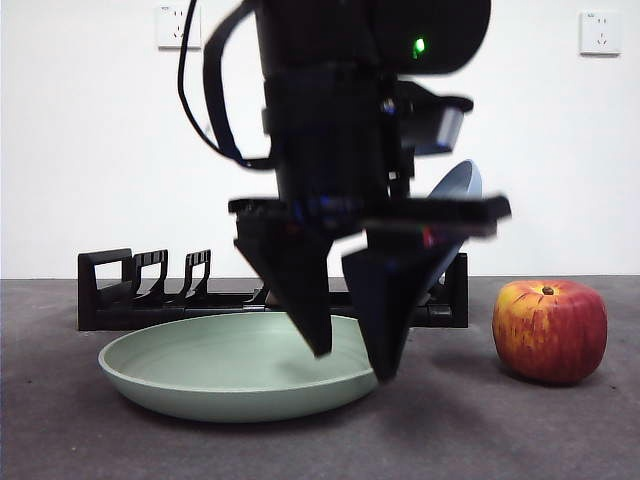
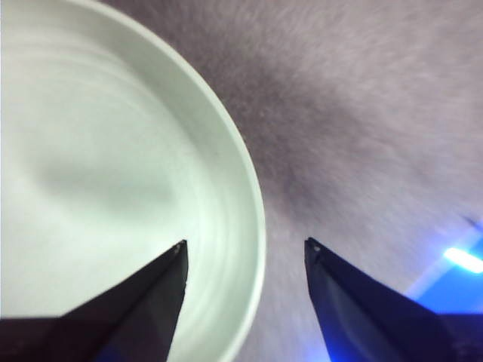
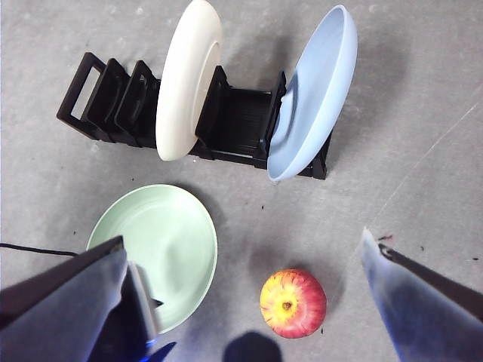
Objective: Take the green plate from the plate rack,put the plate on the table,take the apple from the table,put the apple in the plate
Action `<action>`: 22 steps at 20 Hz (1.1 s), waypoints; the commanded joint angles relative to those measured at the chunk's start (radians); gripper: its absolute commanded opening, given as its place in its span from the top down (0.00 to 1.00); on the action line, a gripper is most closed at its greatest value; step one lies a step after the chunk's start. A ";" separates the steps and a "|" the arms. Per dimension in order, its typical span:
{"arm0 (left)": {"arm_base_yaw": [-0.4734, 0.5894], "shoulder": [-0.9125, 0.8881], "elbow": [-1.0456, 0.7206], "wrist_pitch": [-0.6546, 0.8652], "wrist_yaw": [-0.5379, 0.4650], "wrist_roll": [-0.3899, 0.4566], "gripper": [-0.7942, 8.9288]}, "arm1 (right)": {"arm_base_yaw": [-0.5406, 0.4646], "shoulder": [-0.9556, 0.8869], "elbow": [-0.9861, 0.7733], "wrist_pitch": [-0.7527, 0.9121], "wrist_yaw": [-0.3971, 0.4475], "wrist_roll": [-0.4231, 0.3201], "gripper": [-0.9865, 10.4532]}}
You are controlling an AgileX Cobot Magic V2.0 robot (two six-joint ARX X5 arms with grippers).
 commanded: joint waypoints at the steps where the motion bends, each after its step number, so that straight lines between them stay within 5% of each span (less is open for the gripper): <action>1: -0.009 -0.119 0.034 -0.021 0.013 0.023 0.65 | 0.001 0.003 0.003 -0.016 0.002 -0.011 0.31; 7: -0.026 -0.539 0.137 -0.074 0.014 0.069 0.65 | 0.001 -0.016 0.001 -0.189 0.110 -0.058 0.31; 13: 0.008 -0.867 0.143 -0.240 0.012 0.098 0.65 | 0.001 -0.234 -0.052 -0.218 0.109 -0.025 0.31; 22: 0.024 -1.046 0.085 -0.437 -0.107 0.064 0.65 | 0.001 -0.568 -0.509 -0.192 0.143 0.069 0.31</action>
